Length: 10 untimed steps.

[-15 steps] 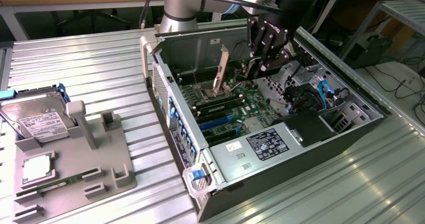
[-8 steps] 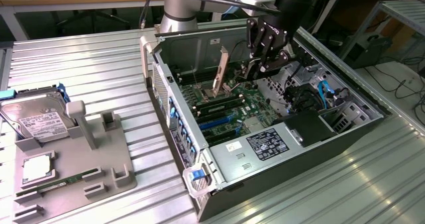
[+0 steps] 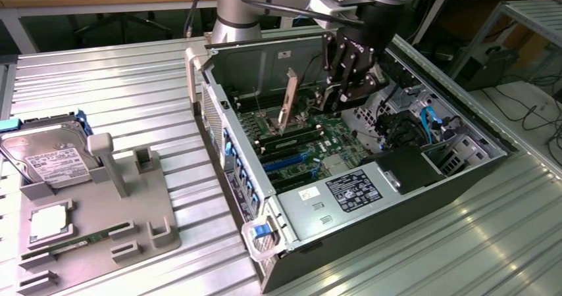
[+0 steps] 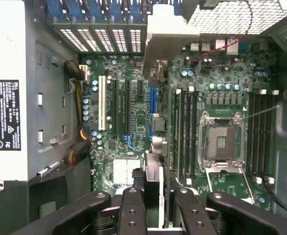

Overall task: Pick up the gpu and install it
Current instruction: 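Insert the gpu into the slot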

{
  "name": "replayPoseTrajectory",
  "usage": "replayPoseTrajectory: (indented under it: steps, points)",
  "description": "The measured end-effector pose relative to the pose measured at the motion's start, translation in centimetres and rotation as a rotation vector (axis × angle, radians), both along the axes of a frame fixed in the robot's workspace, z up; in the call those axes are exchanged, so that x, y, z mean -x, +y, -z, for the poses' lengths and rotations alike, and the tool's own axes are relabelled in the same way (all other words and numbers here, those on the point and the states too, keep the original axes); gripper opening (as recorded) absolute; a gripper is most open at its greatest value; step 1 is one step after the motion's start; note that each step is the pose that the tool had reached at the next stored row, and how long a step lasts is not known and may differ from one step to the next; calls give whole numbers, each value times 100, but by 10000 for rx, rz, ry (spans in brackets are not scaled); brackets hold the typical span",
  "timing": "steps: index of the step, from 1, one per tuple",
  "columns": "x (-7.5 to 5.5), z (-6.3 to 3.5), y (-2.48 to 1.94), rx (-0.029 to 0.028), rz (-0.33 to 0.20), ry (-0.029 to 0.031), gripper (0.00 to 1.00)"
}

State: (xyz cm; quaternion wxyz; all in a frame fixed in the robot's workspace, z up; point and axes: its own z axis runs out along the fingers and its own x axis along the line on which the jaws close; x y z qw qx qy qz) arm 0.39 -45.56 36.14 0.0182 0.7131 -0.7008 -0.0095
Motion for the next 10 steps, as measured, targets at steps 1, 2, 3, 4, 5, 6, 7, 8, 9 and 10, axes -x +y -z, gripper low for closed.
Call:
replayPoseTrajectory:
  steps: [1, 2, 3, 4, 5, 6, 7, 8, 9, 10]
  points:
    - [15, 17, 0, 16, 0, 2, 27]
    - [52, 36, 4, 18, -2, 2, 27]
    - [64, 46, 9, 4, -1, 1, 27]
    - [71, 52, 15, -27, 0, 1, 27]
    - [78, 60, 17, -53, 0, 0, 27]
    - [84, 74, 18, -55, 0, 0, 27]
    - [90, 94, 18, -55, 0, 2, 27]
    - [95, 115, 18, -56, 0, 3, 27]
    - [99, 128, 18, -55, 1, 7, 27]
    - [104, 146, 18, -55, 1, 11, 27]
